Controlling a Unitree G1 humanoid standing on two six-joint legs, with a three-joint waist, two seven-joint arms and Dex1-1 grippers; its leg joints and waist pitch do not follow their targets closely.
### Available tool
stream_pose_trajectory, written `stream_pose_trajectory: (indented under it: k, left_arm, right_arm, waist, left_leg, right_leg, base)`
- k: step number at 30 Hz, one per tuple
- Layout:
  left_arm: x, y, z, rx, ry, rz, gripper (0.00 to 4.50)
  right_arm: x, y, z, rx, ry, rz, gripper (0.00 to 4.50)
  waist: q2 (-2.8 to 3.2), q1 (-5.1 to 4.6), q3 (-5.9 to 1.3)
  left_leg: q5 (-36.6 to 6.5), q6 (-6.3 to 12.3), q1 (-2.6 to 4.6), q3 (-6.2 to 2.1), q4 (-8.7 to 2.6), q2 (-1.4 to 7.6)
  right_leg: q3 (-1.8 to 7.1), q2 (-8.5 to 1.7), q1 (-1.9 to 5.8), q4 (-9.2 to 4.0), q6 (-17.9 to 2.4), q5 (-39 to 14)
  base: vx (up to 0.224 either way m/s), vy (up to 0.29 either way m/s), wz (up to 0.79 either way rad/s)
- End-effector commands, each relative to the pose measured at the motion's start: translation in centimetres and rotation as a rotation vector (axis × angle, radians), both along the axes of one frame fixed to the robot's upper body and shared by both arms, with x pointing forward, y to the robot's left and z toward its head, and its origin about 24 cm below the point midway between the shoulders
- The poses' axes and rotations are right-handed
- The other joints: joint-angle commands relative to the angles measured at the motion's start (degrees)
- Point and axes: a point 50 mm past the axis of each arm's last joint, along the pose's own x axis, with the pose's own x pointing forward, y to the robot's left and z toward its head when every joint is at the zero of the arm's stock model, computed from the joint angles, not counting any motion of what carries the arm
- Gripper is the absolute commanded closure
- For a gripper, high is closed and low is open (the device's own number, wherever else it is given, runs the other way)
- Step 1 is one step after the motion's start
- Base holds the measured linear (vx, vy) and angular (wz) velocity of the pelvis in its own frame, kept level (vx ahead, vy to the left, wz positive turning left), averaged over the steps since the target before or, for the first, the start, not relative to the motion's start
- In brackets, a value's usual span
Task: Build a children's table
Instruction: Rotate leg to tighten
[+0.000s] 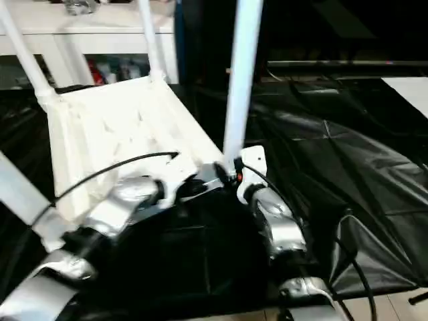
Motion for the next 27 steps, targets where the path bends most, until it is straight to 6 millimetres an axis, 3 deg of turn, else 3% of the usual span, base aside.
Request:
stream_pose_trajectory:
  k: [1, 8, 14, 18, 27]
  left_arm:
    - [-1.1, -0.3, -0.4, -0.076, 0.034, -0.09, 4.5]
    - [-2.3, 2.6, -0.1, -0.088, 0.098, -0.212, 4.5]
    - [-2.4, 3.0, -0.1, -0.088, 0.103, -0.207, 4.5]
    - [-2.5, 3.3, -0.1, -0.081, 0.105, -0.209, 4.5]
    - [-2.6, 3.5, -0.2, -0.076, 0.114, -0.203, 4.5]
  right_arm:
    - [-0.8, 1.4, 0.4, -0.007, -0.012, 0.199, 0.79]
    - [-1.8, -1.3, 1.3, -0.118, -0.004, 0.451, 0.79]
    - [-1.7, -1.5, 1.3, -0.126, 0.003, 0.468, 0.79]
    - [-1.7, -1.3, 1.4, -0.119, 0.008, 0.483, 0.79]
    - [-1.5, -1.5, 1.1, -0.105, 0.018, 0.464, 1.57]
  waist:
    - [-1.6, 0.33, -2.49]
    - [-1.67, 0.6, -2.6]
    - [-1.79, 1.01, -2.84]
    - [-1.97, 1.11, -2.75]
    - [-1.91, 1.2, -2.84]
  left_leg:
    - [-12.37, 4.39, 0.08, -1.45, -3.75, 3.08]
    - [-10.84, 5.64, 0.14, -1.33, -3.57, 3.33]
    - [-7.55, 6.33, 0.15, -1.12, -3.19, 3.3]
    - [-7.73, 6.57, 0.12, -1.04, -3.09, 3.21]
    - [-6.98, 6.51, 0.15, -1.03, -2.95, 3.19]
  right_leg:
    - [2.26, -3.48, 1.64, -5.31, -10.44, -16.22]
    - [2.27, -3.36, 1.62, -4.66, -12.24, -11.94]
    - [2.28, -3.3, 1.74, -3.85, -14.2, -5.93]
    - [2.31, -3.34, 1.78, -3.89, -14.27, -6.28]
    - [2.29, -3.29, 1.9, -3.64, -14.66, -4.82]
  base:
    - [0.0, 0.0, 0.0]
    - [0.0, 0.0, 0.0]
    - [0.0, 0.0, 0.0]
    - [0.0, 0.0, 0.0]
    - [0.0, 0.0, 0.0]
